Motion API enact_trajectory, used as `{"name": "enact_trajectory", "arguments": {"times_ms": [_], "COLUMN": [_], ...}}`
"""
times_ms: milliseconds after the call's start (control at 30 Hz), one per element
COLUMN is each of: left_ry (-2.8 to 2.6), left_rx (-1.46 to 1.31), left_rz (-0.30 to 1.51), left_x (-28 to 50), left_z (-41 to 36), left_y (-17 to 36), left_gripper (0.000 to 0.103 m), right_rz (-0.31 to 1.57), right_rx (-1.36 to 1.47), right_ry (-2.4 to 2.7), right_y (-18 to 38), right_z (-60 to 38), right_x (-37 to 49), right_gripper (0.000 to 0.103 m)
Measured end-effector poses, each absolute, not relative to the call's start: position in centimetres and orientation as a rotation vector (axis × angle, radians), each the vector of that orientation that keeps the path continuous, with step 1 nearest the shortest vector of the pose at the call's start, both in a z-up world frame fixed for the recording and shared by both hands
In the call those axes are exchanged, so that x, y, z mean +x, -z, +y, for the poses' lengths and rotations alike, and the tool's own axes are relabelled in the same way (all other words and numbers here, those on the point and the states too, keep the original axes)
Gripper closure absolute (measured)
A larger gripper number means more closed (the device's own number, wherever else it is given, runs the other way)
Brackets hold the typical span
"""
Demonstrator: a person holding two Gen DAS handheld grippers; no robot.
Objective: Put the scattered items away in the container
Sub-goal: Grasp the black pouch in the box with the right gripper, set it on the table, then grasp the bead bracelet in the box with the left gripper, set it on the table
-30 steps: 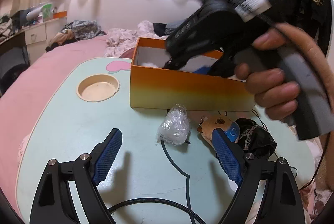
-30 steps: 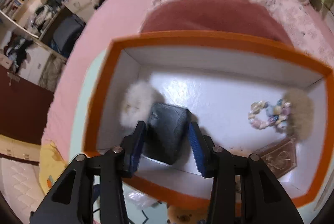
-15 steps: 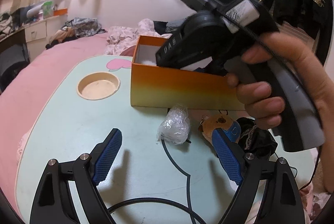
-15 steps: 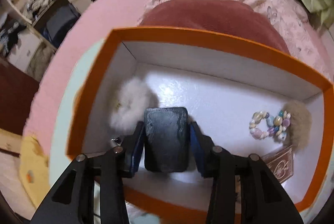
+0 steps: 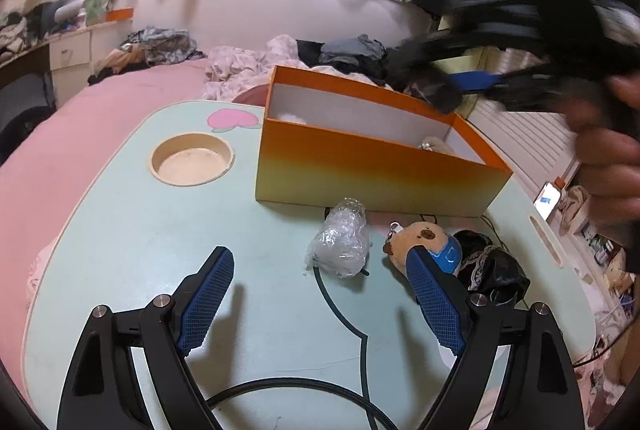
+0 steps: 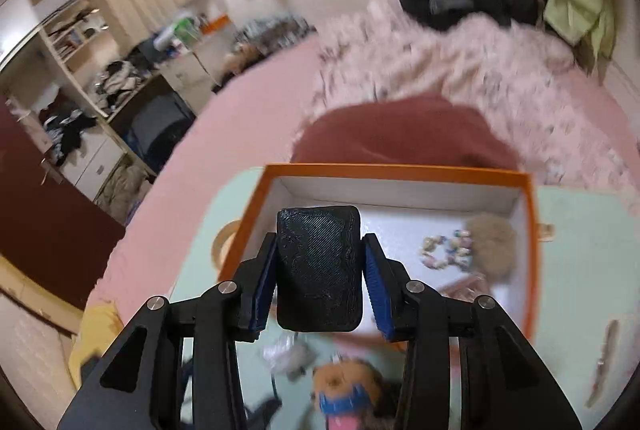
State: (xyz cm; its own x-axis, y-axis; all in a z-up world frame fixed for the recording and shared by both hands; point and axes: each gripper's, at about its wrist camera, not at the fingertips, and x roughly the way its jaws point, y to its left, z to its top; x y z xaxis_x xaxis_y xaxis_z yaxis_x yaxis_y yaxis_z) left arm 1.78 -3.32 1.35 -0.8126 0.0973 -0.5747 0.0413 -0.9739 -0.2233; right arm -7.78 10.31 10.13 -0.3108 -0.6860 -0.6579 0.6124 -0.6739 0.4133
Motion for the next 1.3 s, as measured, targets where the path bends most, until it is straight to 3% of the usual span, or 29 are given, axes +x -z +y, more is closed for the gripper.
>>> {"name": "enact_trajectory", "arguments": {"times_ms": [133, 467, 667, 1000, 1300], "left_ry": [-2.939, -2.945, -2.955, -2.947, -2.693], "left_rx": [-0.954, -0.977, -0.948, -0.873, -1.204], "left_rz": [-0.37, -0.334, -0.314, -0.285, -0.215], "left_x": [1.8, 1.8, 2.1, 0.3, -9.2], "left_z": [-3.4, -3.0, -3.3, -3.5, 1.1], "left_y": [-1.3, -1.4, -2.5, -9.6, -11.7], "left_gripper": [0.015, 0.015, 0.015, 0.015, 0.017], "right_rz": [-0.069, -0.013, -0.011, -0.217, -0.292], "right_rx": [1.052, 1.403, 1.324, 1.142, 1.141], "right_ry": [2.07, 2.161, 2.152, 2.219, 2.238], "right_y": [-10.0, 0.2, -0.5, -2.6, -2.9], "right_z": [13.9, 16.7, 14.2, 18.7, 21.6], "right_x": [-4.6, -3.9, -2.6, -2.4, -3.3], "right_gripper": [0.061, 0.061, 0.061, 0.061, 0.061]}}
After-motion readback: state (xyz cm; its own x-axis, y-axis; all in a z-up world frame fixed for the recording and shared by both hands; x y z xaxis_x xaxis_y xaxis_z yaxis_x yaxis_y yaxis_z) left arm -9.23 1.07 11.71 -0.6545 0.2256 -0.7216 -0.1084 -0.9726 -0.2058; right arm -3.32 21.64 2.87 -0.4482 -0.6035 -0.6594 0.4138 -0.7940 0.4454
